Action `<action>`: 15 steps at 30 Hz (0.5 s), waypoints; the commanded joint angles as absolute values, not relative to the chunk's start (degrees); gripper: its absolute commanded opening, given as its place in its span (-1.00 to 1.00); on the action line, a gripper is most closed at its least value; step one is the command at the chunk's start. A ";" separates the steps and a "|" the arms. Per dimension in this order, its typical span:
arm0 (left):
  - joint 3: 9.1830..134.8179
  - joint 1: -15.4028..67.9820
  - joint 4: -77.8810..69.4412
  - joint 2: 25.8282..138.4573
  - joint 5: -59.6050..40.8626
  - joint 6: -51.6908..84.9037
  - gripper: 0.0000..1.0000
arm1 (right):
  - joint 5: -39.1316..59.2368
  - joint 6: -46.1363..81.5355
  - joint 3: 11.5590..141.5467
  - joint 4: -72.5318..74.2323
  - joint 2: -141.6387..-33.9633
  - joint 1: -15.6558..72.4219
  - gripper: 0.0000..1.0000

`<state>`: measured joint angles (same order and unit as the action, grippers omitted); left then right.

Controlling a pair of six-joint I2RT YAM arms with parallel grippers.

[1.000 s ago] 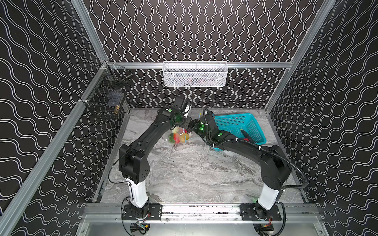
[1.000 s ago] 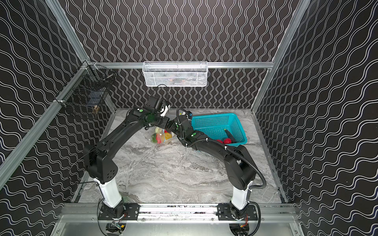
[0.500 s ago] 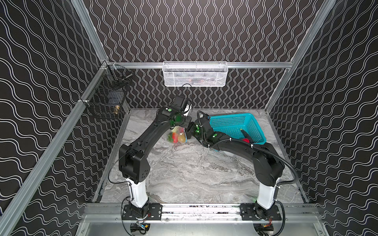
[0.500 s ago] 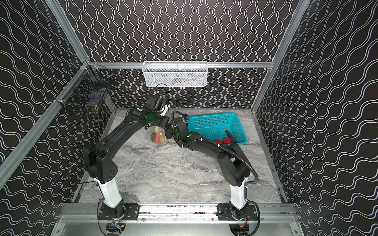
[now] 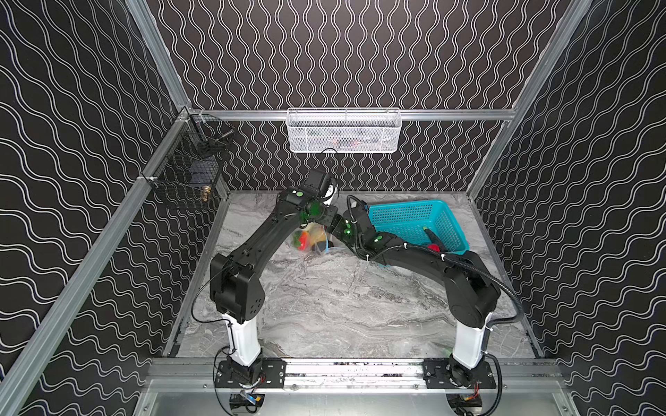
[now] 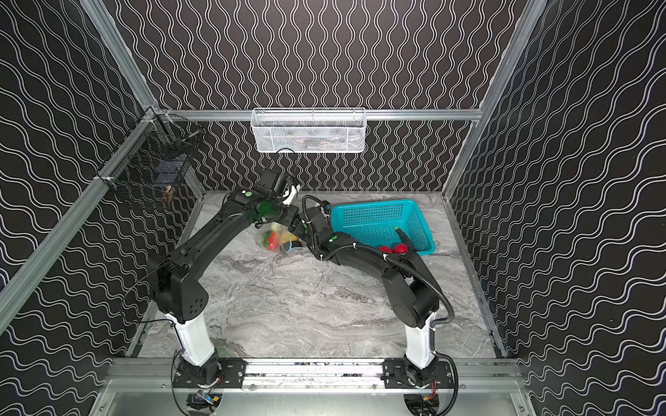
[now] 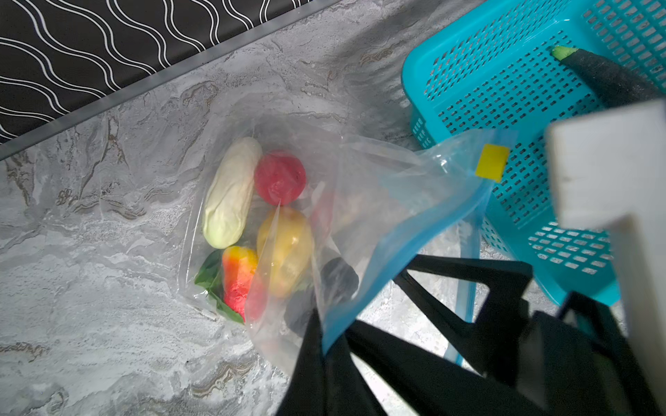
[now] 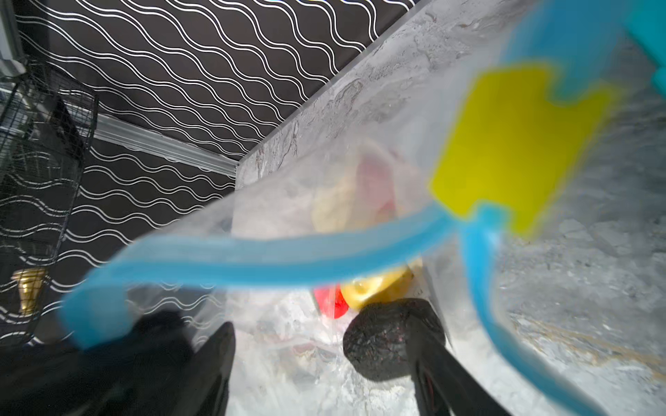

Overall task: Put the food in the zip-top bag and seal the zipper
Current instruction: 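Open the right gripper to drop the avocado into the bag, then withdraw the open right gripper from the bag back over the teal basket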

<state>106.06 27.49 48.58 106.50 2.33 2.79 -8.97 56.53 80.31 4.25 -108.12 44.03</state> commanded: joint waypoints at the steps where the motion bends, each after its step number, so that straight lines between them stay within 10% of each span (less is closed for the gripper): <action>1: 106.20 27.43 48.21 106.61 2.45 2.63 -1.00 | -9.54 56.69 80.07 5.90 -106.31 44.06 0.49; 15: 105.86 27.42 47.90 106.13 2.64 2.61 -1.00 | -13.43 57.13 75.86 4.65 -100.46 44.03 0.40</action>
